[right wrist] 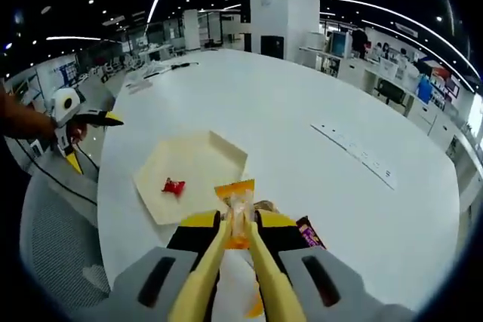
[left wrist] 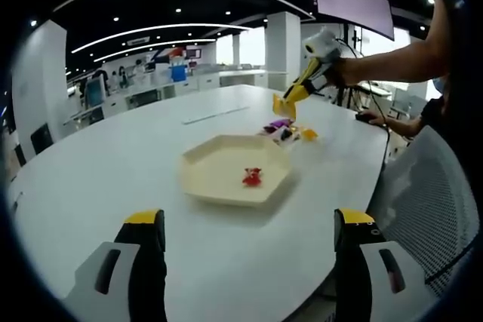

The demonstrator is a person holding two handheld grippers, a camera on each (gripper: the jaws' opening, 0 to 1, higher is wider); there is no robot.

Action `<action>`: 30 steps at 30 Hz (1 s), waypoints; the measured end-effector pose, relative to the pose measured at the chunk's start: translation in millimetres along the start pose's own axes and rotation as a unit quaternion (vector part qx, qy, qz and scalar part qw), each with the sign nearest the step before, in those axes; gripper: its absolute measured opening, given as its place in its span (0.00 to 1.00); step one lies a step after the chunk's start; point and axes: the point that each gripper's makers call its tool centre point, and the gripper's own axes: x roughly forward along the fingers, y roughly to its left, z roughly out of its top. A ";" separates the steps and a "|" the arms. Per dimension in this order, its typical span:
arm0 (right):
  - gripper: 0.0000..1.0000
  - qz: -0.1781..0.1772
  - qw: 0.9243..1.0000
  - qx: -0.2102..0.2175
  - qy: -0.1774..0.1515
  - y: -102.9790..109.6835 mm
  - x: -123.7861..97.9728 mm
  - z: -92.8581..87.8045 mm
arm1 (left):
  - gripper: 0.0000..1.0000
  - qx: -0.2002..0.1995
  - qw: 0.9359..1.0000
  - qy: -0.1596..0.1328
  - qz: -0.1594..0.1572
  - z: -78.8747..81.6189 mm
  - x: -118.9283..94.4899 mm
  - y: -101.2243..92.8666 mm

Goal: Place the target food into the container with the food tongs after gripping and lifting it, then release it inside without dropping or visibly crushing the food.

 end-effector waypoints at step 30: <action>0.23 0.049 0.997 -0.044 -0.033 68.6 55.4 45.2 | 0.89 0.000 1.000 -0.003 0.003 1.2 -0.6 1.6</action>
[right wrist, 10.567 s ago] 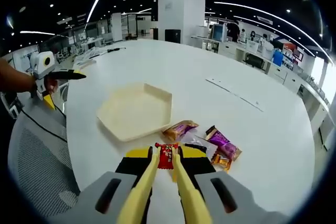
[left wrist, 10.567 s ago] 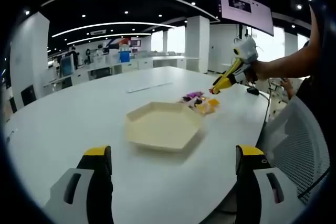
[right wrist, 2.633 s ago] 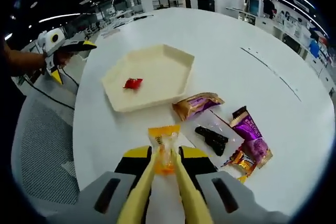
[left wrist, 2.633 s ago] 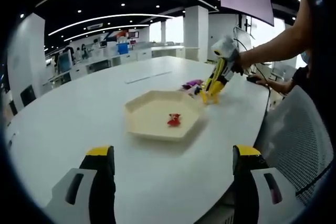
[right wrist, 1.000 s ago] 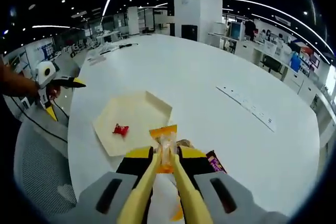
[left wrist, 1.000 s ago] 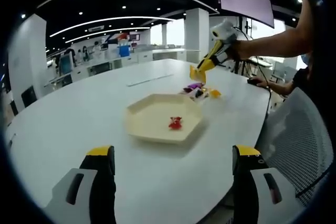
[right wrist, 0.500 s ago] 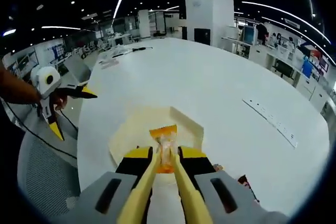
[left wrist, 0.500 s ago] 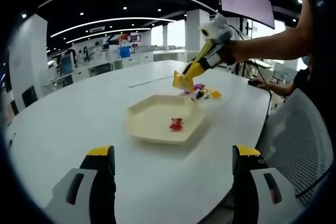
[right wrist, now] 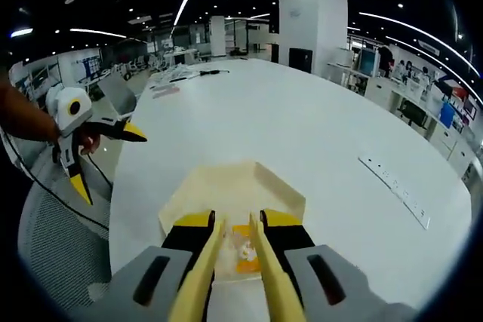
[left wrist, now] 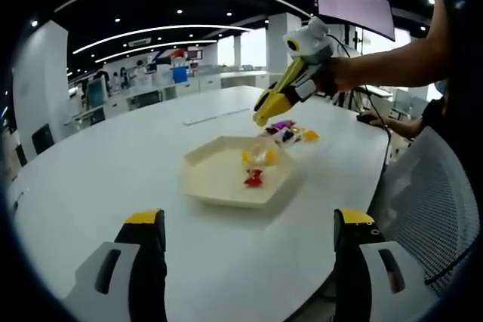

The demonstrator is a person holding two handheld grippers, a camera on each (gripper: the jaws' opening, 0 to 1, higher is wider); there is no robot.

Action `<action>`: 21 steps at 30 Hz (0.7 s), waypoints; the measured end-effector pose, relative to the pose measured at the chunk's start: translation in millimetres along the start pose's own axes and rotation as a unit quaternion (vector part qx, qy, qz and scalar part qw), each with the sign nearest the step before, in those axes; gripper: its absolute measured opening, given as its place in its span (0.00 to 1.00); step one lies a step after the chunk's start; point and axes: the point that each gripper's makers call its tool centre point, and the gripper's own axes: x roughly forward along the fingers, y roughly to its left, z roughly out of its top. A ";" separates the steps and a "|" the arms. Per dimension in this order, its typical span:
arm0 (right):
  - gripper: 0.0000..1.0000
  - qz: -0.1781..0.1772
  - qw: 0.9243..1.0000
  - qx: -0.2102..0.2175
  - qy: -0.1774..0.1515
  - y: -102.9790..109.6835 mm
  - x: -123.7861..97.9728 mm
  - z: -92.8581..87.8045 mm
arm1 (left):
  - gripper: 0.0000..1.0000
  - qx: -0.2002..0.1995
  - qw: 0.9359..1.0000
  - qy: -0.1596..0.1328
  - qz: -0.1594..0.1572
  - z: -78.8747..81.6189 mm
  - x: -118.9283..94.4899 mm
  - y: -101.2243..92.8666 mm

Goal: Place the target food into the container with the food tongs after gripping and lifting it, then release it inside without dropping or visibly crushing the food.

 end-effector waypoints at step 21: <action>0.25 -0.025 0.999 -0.011 -0.025 -26.6 -79.8 -7.5 | 0.88 0.001 1.000 0.001 -0.005 -1.4 0.3 -1.8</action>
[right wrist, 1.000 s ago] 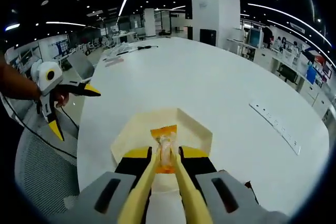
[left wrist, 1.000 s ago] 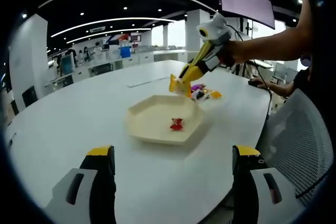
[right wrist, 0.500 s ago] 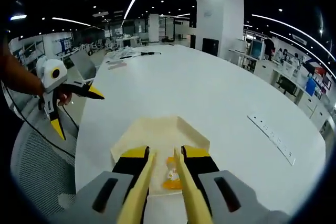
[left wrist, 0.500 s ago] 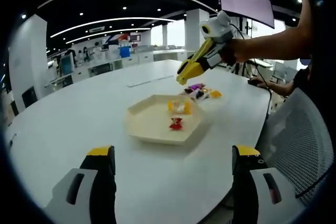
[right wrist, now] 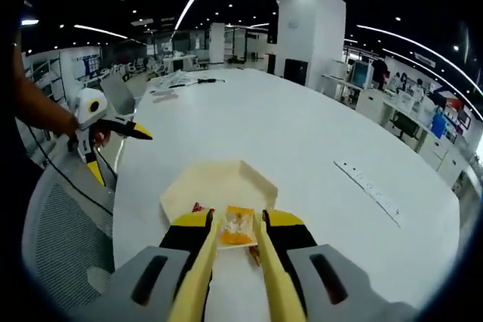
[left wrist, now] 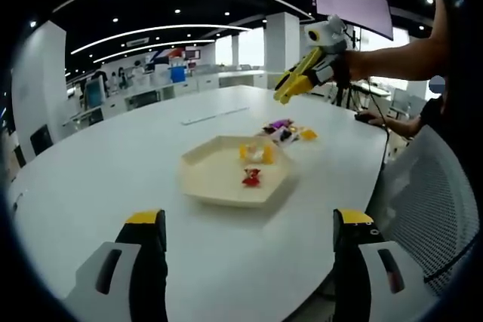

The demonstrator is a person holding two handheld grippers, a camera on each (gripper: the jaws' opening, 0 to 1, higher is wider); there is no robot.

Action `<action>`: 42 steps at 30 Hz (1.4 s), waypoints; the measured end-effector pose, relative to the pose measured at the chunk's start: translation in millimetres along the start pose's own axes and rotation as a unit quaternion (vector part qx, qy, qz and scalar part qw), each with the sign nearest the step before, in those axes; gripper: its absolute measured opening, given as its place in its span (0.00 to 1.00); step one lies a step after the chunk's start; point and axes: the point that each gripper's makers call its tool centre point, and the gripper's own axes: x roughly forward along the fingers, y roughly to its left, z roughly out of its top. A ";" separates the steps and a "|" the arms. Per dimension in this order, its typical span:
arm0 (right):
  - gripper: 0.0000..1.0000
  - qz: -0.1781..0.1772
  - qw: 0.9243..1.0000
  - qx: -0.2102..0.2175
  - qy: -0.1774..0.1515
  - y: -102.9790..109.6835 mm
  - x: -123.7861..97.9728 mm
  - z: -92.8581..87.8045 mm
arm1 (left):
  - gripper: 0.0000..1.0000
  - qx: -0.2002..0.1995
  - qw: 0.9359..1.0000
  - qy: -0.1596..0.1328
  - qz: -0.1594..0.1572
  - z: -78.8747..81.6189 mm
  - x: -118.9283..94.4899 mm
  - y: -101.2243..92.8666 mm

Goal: Place the target food into the container with the food tongs after gripping and lifting it, then release it inside without dropping or visibly crushing the food.

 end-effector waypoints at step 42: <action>0.25 -0.120 0.992 0.046 -0.020 -73.6 -100.6 -52.9 | 0.86 0.000 1.000 0.020 0.010 -8.3 0.9 5.1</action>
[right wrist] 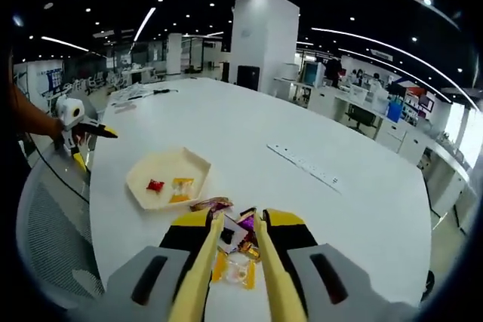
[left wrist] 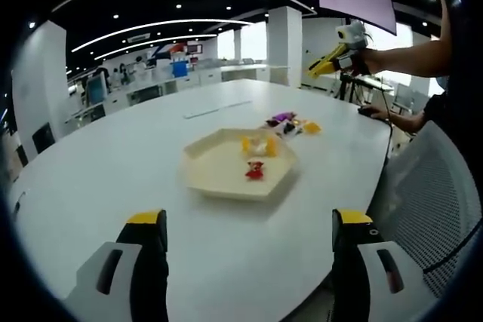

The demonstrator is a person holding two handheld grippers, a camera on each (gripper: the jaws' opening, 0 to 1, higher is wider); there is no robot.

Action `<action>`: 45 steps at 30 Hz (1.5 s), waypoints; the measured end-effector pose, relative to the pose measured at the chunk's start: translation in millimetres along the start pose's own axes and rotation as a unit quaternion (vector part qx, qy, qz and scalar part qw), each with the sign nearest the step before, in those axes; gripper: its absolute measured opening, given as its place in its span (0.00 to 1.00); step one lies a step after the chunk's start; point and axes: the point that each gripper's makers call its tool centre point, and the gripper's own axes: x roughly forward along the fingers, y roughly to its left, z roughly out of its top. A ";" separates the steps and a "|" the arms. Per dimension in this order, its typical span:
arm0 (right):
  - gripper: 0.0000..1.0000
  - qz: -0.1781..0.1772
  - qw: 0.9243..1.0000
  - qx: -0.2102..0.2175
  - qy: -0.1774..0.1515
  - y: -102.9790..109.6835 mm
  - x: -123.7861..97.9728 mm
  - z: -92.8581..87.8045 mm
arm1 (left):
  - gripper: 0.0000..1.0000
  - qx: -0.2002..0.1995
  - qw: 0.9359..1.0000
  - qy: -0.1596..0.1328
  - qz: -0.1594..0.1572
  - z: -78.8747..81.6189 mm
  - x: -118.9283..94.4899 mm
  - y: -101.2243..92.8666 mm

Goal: Place the target food into the container with the food tongs after gripping and lifting it, then release it inside without dropping or visibly crushing the food.

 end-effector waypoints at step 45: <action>0.26 0.076 0.993 -0.021 0.094 -4.8 30.9 -112.2 | 0.85 0.004 1.000 0.017 0.002 -5.6 0.8 -0.7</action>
